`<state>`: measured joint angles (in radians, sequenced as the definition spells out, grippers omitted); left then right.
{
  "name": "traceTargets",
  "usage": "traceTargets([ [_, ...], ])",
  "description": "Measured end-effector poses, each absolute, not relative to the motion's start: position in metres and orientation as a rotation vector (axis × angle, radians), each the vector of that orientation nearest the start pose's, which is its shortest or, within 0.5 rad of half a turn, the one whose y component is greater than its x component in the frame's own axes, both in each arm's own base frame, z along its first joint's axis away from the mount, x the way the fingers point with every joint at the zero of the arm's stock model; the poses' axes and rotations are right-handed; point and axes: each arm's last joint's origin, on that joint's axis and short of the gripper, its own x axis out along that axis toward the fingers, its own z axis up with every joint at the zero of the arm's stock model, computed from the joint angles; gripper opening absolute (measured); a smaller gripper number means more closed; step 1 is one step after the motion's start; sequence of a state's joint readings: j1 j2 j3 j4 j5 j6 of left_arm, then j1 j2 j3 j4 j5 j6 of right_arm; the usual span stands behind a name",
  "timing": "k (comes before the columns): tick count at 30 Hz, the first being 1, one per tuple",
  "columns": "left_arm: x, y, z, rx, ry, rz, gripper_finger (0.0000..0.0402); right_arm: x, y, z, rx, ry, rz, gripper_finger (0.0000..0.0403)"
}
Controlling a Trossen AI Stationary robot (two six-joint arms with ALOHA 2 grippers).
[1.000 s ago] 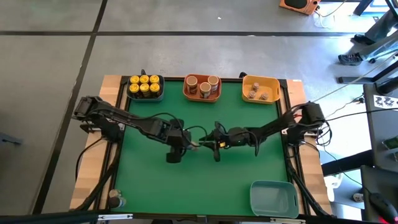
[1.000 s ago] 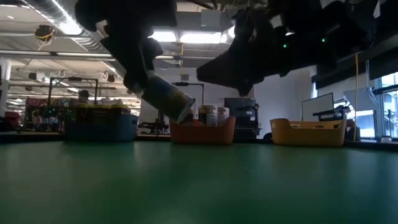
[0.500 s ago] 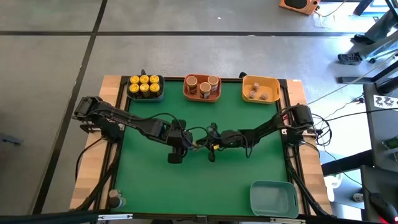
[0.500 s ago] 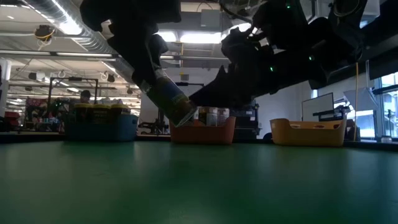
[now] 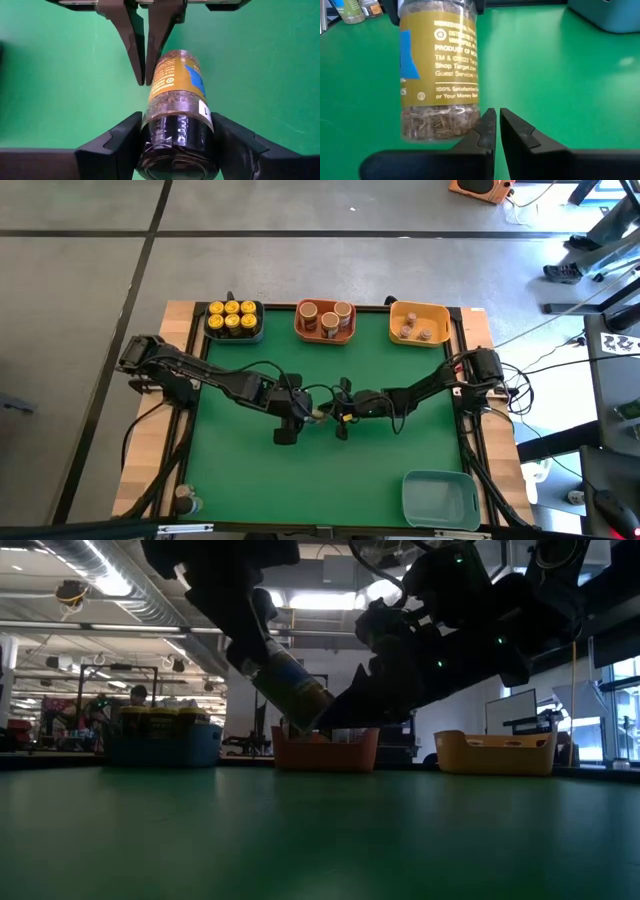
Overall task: Sort spices by type
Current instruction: Put the black seasoning bottle into the green bin
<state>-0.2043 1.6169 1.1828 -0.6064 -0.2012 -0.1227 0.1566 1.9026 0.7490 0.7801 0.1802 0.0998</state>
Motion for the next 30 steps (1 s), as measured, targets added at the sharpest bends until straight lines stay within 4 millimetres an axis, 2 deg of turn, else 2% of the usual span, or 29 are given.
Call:
traceTargets([
  [10, 0.315, -0.058, 0.231, 0.104, 1.092, 0.107, 0.021, 0.342, 0.05, 0.109, 0.019, 0.475, -0.03, 0.0027],
  [15, 0.31, -0.052, 0.218, 0.116, 1.133, 0.148, 0.021, 0.342, 0.049, 0.126, 0.03, 0.408, -0.027, 0.0027],
  [21, 0.308, -0.051, 0.21, 0.118, 1.132, 0.147, 0.021, 0.347, 0.05, 0.134, 0.044, 0.307, -0.022, 0.0028],
  [30, 0.314, -0.052, 0.213, 0.153, 1.069, 0.108, 0.021, 0.36, 0.052, 0.108, 0.011, 0.333, -0.04, 0.0027],
])
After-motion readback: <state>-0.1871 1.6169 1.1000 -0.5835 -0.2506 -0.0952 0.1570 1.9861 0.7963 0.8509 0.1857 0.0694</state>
